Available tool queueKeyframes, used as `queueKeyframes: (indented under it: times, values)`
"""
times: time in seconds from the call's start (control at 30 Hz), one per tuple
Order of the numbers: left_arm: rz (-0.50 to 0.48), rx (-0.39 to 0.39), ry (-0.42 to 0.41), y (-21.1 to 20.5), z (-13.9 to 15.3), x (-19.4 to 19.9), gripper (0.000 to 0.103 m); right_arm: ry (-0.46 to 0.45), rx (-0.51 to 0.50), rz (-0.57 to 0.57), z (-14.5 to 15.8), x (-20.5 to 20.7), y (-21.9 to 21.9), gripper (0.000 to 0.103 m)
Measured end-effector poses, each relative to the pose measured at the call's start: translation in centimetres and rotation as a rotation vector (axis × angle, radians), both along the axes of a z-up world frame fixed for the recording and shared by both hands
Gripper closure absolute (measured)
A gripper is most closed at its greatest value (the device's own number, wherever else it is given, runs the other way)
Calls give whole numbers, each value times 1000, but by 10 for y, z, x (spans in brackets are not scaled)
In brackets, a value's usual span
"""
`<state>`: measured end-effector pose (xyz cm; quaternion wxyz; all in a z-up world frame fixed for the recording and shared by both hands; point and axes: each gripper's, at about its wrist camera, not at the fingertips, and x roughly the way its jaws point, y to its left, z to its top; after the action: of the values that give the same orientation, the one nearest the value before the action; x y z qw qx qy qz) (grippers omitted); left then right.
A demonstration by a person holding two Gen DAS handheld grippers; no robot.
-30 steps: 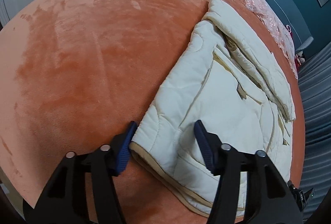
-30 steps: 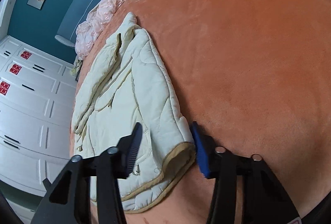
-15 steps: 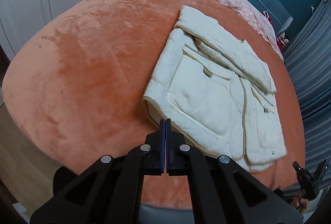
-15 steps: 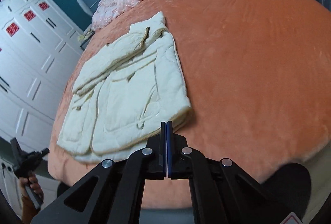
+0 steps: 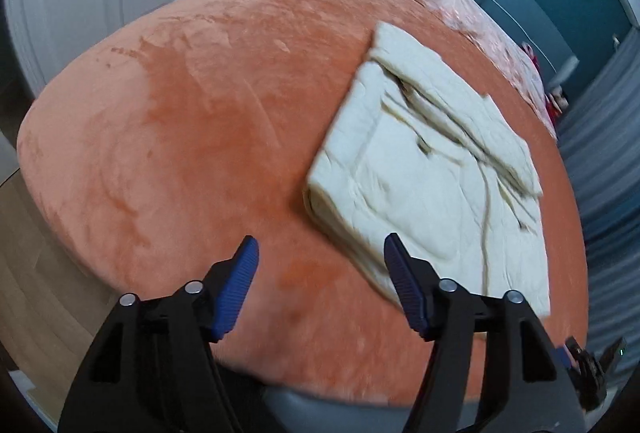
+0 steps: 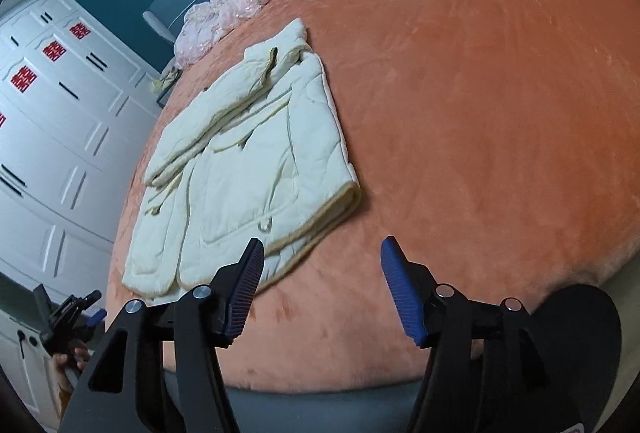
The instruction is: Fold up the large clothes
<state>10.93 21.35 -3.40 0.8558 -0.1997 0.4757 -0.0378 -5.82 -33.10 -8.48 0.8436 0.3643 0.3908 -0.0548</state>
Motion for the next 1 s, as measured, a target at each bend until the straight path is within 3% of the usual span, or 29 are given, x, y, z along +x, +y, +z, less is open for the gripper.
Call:
queueKeyframes:
  times: [0.17,0.33,0.37,0.4,0.43,0.47,0.5,0.53,0.7,0.8,0.9,1.0]
  values:
    - [42,-90,83,4,-32,50,35,9,138,-110,-28,41,-15,39]
    - [75,-195,127,3,-58,69,36,27,235,-142,-50,69,-13,41]
    - [71,-197,126,0,-59,70,42,33,234,-145,-52,73,-9,50]
    - [60,-193,125,-4,-59,72,45,39,226,-145,-53,77,-7,67]
    - [44,-188,128,-8,-59,73,56,45,218,-139,-53,82,-4,81]
    - [30,-169,136,-13,-59,75,75,48,216,-131,-53,85,-1,95]
    - [19,-151,140,-16,-58,76,92,48,199,-131,-50,86,1,95]
    - [7,-146,135,-19,-55,75,93,39,174,-121,-44,86,3,96]
    - [-37,-118,34,-21,-19,49,99,-1,32,2,-5,68,15,98]
    - [-88,-114,23,-15,1,16,100,11,-50,112,19,38,23,99]
    - [-170,-61,50,-7,19,-34,100,65,-106,228,38,-11,33,99]
    - [-261,22,145,3,35,-98,100,166,-102,315,52,-76,44,99]
